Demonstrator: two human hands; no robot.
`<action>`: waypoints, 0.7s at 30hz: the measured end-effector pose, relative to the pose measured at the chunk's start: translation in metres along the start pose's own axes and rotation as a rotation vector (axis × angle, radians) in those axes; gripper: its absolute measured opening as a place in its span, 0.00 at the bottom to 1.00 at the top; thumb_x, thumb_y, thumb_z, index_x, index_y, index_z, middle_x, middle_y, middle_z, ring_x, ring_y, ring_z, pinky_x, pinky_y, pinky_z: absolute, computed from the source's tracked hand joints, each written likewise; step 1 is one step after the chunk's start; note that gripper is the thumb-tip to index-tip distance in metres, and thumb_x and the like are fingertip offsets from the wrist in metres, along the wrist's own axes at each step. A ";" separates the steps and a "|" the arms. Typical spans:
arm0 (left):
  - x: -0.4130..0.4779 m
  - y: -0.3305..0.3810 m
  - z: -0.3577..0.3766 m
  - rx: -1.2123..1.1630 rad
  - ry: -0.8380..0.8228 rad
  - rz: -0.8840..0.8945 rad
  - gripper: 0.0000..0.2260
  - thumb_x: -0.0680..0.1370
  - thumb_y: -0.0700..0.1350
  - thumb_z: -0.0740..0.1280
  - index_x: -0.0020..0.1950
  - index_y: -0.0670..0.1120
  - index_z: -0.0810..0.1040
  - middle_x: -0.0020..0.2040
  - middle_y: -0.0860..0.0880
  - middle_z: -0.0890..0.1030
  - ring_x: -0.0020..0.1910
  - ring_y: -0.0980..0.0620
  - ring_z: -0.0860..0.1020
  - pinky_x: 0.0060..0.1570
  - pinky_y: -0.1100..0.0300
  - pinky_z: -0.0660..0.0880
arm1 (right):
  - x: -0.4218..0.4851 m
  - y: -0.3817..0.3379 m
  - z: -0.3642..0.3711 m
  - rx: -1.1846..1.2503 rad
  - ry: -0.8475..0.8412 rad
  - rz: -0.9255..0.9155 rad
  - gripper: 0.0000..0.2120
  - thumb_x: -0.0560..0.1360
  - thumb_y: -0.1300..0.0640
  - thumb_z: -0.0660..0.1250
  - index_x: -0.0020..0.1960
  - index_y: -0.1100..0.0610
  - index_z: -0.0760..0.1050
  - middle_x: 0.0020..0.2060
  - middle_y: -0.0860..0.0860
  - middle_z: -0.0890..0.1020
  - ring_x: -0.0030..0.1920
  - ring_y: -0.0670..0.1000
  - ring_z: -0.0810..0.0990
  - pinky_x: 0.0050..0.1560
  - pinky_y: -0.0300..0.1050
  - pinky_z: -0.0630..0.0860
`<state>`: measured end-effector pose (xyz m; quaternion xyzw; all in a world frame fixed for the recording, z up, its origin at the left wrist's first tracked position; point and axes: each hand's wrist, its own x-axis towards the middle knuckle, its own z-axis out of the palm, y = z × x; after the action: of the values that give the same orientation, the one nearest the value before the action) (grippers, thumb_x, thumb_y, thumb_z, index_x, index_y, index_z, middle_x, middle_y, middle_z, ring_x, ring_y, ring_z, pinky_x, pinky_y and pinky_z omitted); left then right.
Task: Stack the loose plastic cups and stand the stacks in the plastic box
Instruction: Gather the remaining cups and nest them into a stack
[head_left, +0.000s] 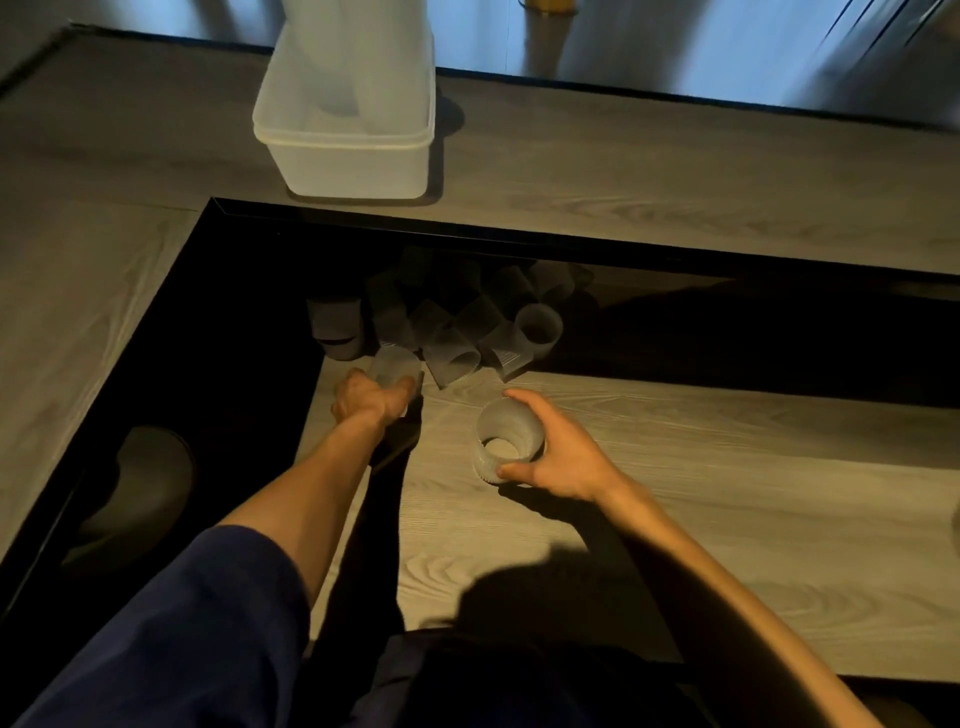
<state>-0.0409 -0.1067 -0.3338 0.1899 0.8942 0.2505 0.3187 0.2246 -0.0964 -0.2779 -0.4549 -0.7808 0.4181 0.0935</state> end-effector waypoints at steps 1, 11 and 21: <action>0.002 0.000 0.000 -0.024 -0.001 -0.002 0.35 0.73 0.61 0.74 0.73 0.44 0.68 0.70 0.42 0.74 0.65 0.38 0.76 0.63 0.43 0.77 | 0.002 0.000 0.000 0.002 -0.004 -0.004 0.46 0.66 0.51 0.83 0.77 0.43 0.63 0.70 0.46 0.72 0.68 0.48 0.73 0.70 0.49 0.72; -0.029 -0.004 -0.010 -0.295 0.025 0.215 0.23 0.72 0.58 0.68 0.61 0.45 0.73 0.56 0.46 0.78 0.57 0.43 0.78 0.50 0.52 0.73 | 0.014 -0.001 0.011 0.091 0.007 -0.019 0.47 0.65 0.52 0.84 0.78 0.43 0.63 0.70 0.46 0.72 0.68 0.48 0.72 0.68 0.45 0.71; -0.087 0.014 -0.024 -0.294 -0.137 0.802 0.27 0.68 0.49 0.75 0.62 0.53 0.65 0.56 0.51 0.74 0.54 0.54 0.78 0.49 0.60 0.80 | 0.012 0.001 0.016 0.208 0.035 0.020 0.42 0.65 0.56 0.84 0.74 0.48 0.68 0.62 0.44 0.78 0.61 0.45 0.77 0.63 0.47 0.77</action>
<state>0.0084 -0.1469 -0.2686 0.4912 0.6812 0.4661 0.2784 0.2093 -0.0960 -0.2916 -0.4577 -0.7269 0.4896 0.1497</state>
